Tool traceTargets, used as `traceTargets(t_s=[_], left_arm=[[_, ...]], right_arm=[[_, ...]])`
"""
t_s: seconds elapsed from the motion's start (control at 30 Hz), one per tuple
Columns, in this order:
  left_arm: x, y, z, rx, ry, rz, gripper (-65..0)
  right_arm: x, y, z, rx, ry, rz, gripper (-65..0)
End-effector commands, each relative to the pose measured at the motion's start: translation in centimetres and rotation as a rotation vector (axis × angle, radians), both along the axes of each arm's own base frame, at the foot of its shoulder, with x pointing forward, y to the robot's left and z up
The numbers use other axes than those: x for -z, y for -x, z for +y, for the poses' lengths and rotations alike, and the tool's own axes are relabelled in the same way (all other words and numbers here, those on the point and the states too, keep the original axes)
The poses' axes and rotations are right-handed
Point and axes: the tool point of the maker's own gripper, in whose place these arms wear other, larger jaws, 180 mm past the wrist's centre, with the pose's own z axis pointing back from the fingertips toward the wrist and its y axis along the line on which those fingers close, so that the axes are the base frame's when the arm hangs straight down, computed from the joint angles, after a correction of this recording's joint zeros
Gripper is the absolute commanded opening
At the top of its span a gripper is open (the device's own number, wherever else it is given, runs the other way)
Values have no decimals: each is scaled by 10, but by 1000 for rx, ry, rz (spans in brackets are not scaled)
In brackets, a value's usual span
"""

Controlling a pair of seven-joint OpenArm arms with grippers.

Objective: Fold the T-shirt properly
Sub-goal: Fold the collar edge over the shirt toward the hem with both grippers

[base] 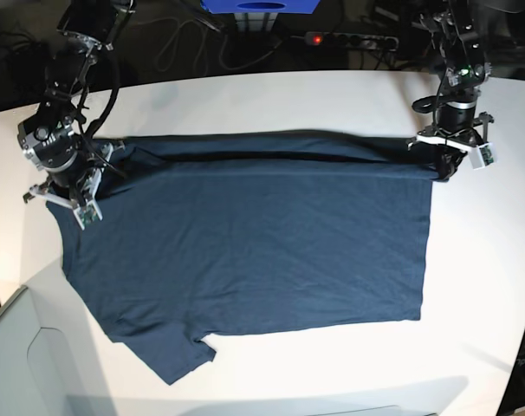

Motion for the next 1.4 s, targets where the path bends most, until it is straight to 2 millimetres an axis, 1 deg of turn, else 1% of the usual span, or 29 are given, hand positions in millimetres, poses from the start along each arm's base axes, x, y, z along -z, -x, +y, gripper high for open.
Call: traceTargets(t_s=[0.0, 0.1, 0.17, 0.23, 0.37, 0.5, 0.63, 0.77, 0.93, 1.0, 1.13, 1.27, 1.37], left_arm=[[-12, -6, 4, 0, -20, -43, -650], [-12, -9, 5, 0, -21, -47, -650], [-13, -13, 6, -1, -20, -55, -650], [-9, -13, 7, -7, -15, -46, -650], [-3, -17, 10, -18, -5, -41, -650], [0, -22, 13, -26, 2, -42, -650], [0, -26, 12, -26, 6, -47, -650], [0, -33, 3, -4, 17, -52, -650], [2, -35, -5, 15, 25, -49, -650], [-2, -40, -4, 14, 25, -65, -650], [2, -42, 0, 0, 30, -58, -650], [2, -43, 1, -2, 30, -60, -650], [-1, -48, 0, 1, 31, -72, -650]], right_arm=[[-10, -13, 2, -31, 1, -39, -649], [-11, -28, 8, -51, -13, -45, -649], [-11, -35, 10, -55, -22, -47, -649], [-12, -42, 11, -53, -29, -53, -649], [-10, -53, 13, -52, -52, -49, -649], [-7, -62, 23, -86, -71, -54, -649], [-8, -65, 27, -96, -90, -74, -649], [-8, -66, 28, -97, -93, -79, -649], [-10, -67, 25, -87, -94, -84, -649], [-12, -68, 24, -88, -91, -89, -648], [-19, -73, 23, -87, -87, -108, -648], [-20, -74, 23, -86, -88, -113, -648], [-20, -74, 24, -86, -89, -113, -648]])
